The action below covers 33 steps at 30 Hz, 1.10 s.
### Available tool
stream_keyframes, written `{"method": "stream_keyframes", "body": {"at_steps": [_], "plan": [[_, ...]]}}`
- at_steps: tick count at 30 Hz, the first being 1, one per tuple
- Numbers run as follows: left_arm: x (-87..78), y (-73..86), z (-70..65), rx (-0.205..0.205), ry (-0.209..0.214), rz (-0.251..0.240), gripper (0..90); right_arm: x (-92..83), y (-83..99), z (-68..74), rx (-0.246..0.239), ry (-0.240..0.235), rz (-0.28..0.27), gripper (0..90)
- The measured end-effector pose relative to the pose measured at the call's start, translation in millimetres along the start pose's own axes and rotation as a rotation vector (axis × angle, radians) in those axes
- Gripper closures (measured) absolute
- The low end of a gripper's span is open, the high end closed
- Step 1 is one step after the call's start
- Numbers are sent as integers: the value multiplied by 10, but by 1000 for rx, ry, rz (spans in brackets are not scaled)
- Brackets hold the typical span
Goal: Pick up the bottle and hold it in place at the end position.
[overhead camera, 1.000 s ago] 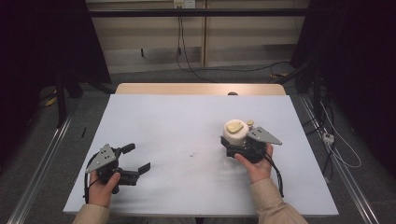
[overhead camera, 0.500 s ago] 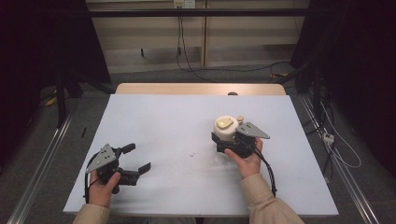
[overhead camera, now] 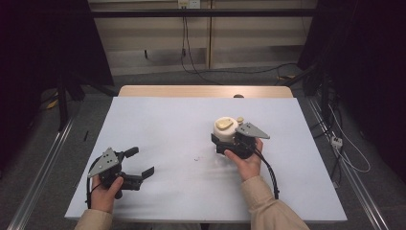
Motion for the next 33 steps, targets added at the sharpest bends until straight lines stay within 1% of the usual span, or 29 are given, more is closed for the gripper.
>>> {"method": "stream_keyframes", "body": {"at_steps": [1,6,13,14,17,19,25,29,33], "plan": [[1,0,-2,-2,1,-1,33,12,-3,4,-8,-1,0,70],[6,-1,-6,-1,5,-2,34,81,-25,35,-12,-7,-1,70],[1,-4,-5,3,3,-5,34,184,-16,91,-5,-16,2,70],[-1,-4,-3,9,6,-1,34,198,-17,97,0,-17,-1,70],[2,-4,-11,6,10,-1,34,232,-21,100,-4,-12,2,70],[2,-6,-8,13,9,0,34,253,-28,100,-5,-14,3,70],[7,-3,-9,-3,12,-5,34,319,-45,124,-9,-17,4,70],[1,-4,-4,1,9,-5,34,365,-32,142,-1,-16,2,70],[1,-1,-2,-3,9,-4,34,401,-20,149,4,-15,8,70]]}}
Point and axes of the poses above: each handheld gripper's, and its own axes: x roughly forward along the jaws, y roughly out of its underside, z roughly to its left, the point moved 2 cm from there along x, roughly forward along the jaws, and after that the axes turned 3 degrees about -y, right-handed, at the moved point
